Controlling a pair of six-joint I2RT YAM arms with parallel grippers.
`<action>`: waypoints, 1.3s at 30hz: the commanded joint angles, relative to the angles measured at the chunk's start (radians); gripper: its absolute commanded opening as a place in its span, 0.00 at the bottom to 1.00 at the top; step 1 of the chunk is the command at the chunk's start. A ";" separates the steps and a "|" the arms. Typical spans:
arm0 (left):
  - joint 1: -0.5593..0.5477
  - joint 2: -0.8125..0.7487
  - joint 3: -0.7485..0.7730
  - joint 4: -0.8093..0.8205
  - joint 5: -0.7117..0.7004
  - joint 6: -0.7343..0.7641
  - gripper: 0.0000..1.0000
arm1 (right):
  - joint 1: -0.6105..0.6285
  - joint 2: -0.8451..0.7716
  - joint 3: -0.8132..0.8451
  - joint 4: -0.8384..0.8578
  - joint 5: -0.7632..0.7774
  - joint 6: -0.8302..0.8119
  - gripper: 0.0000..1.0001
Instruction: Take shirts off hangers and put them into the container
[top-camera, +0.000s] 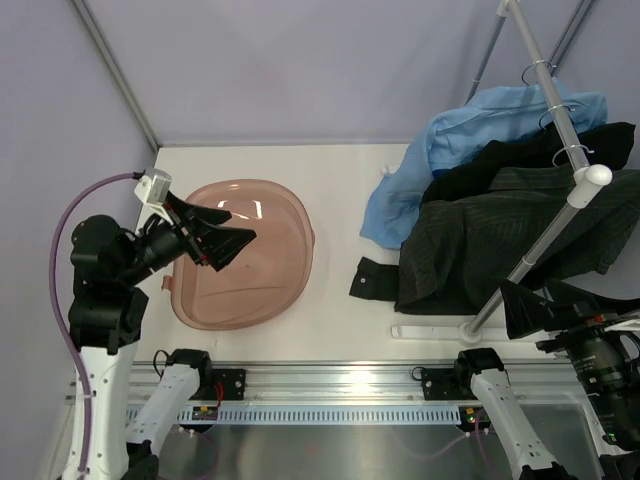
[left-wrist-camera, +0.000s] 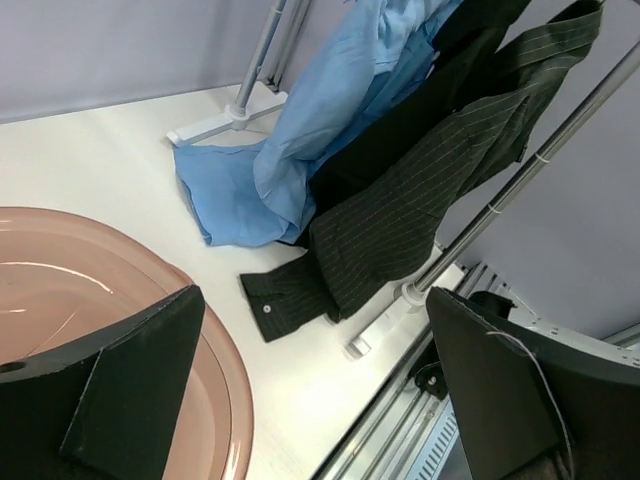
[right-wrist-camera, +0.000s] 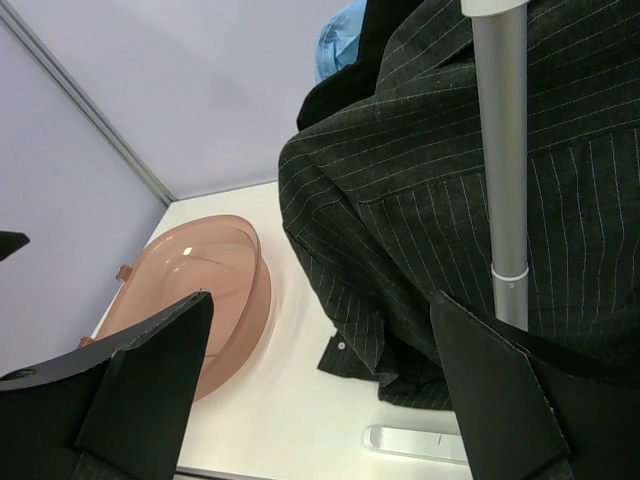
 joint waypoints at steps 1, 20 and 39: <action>-0.125 0.106 0.075 -0.022 -0.158 0.073 0.99 | 0.000 0.010 -0.008 0.013 -0.028 -0.017 1.00; -0.638 0.913 0.801 0.163 -0.581 0.337 0.99 | -0.006 0.045 0.043 -0.014 -0.258 -0.029 0.99; -0.687 1.302 1.117 0.424 -0.259 0.348 0.99 | -0.104 0.034 0.031 -0.010 -0.331 -0.043 0.97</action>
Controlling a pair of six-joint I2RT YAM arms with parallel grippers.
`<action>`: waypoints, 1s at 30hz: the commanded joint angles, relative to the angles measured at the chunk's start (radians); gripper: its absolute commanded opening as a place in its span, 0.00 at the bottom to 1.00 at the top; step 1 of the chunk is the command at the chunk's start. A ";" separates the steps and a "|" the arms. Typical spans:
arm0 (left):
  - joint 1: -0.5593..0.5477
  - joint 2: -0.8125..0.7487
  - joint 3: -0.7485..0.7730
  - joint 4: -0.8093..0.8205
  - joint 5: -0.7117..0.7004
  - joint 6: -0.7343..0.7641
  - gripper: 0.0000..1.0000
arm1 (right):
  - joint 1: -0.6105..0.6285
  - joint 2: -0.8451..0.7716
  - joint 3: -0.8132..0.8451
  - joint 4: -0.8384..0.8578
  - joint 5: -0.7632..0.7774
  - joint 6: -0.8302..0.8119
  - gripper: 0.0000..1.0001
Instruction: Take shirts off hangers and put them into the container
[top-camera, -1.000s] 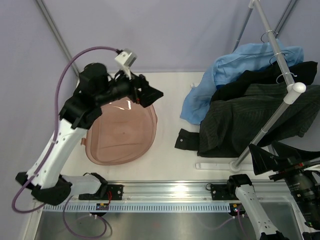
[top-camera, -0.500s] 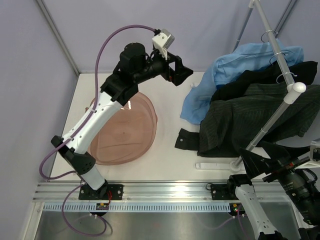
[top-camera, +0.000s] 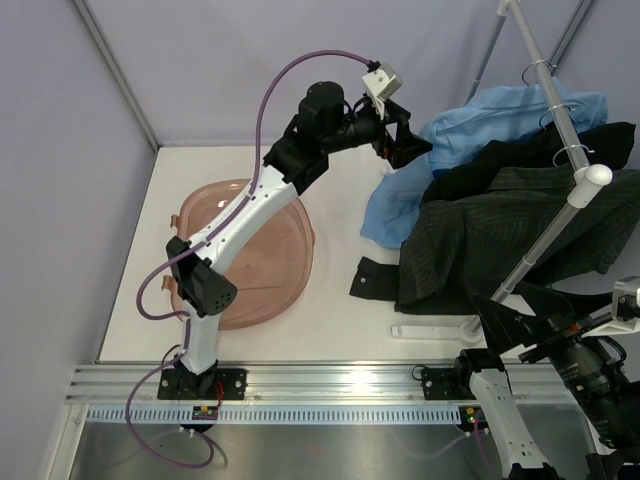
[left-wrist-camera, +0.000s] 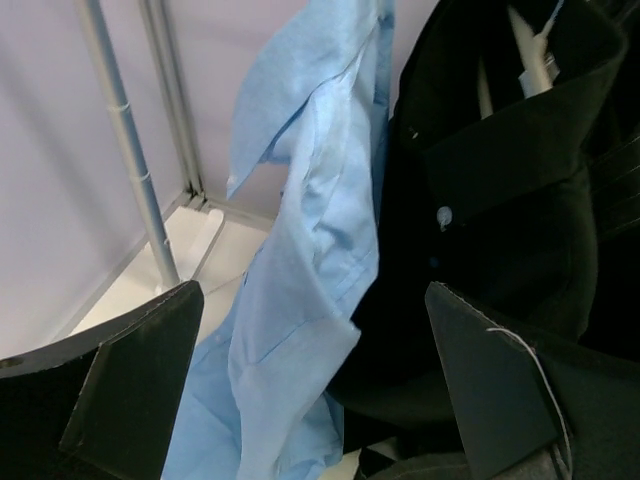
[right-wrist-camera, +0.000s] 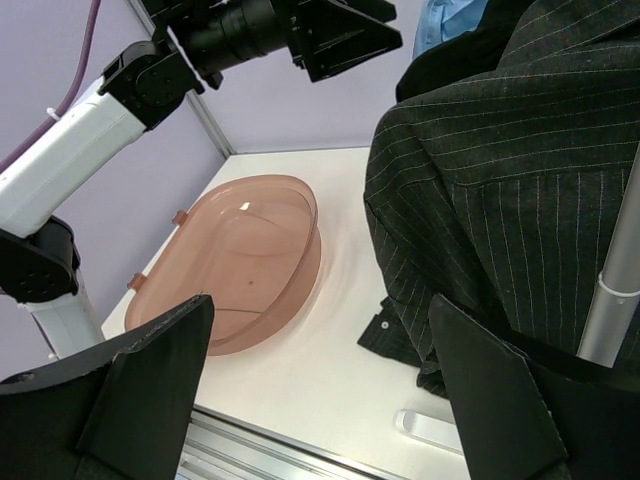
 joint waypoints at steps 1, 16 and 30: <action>-0.007 0.014 0.091 0.110 0.044 0.014 0.99 | -0.012 0.020 0.012 0.004 -0.040 -0.011 0.97; -0.033 0.182 0.241 0.164 0.031 0.077 0.99 | -0.084 0.023 0.034 0.022 -0.124 0.002 0.95; -0.035 0.284 0.292 0.304 0.095 0.056 0.91 | -0.139 0.031 0.029 0.041 -0.165 0.009 0.90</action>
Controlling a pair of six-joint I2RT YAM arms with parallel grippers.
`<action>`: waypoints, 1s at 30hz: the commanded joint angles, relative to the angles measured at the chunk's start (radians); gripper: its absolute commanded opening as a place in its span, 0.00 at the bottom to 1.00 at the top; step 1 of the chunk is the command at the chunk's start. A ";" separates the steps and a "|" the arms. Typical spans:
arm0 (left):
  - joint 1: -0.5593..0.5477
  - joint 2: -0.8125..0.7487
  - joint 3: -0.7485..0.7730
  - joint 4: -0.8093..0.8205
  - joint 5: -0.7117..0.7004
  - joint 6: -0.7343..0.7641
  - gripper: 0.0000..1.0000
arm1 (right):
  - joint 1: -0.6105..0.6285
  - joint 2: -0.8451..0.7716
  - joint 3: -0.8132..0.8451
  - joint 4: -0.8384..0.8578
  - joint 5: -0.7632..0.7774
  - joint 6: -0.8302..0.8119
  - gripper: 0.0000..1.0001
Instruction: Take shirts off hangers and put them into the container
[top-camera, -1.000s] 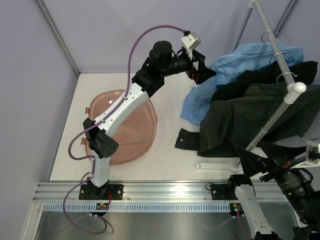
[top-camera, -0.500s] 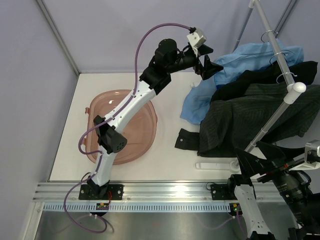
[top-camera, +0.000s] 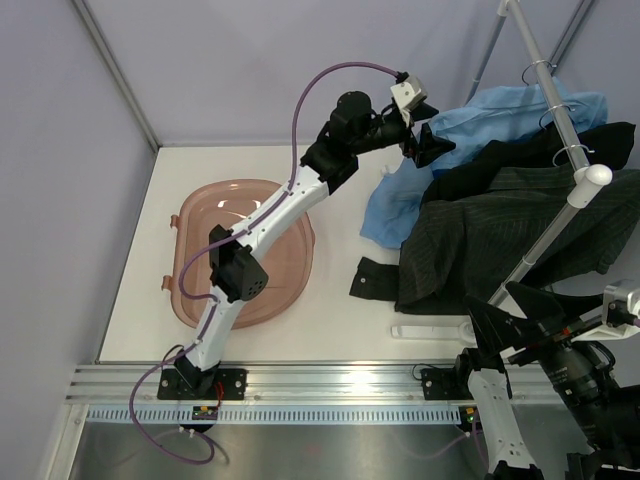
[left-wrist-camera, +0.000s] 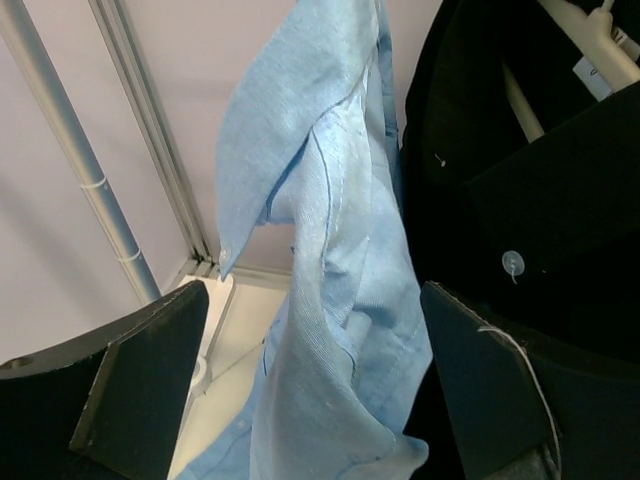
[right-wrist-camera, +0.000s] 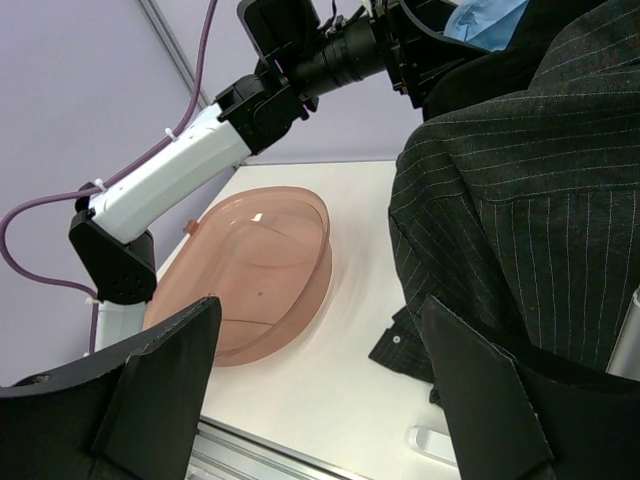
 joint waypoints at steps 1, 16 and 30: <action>-0.002 0.008 0.070 0.131 0.042 -0.006 0.90 | -0.014 0.032 0.008 0.022 -0.027 -0.002 0.90; -0.007 0.060 0.094 0.234 0.104 -0.075 0.49 | -0.022 0.035 -0.005 0.036 -0.039 -0.010 0.88; -0.021 0.036 0.070 0.232 0.104 -0.048 0.00 | -0.033 0.042 -0.018 0.049 -0.055 -0.015 0.79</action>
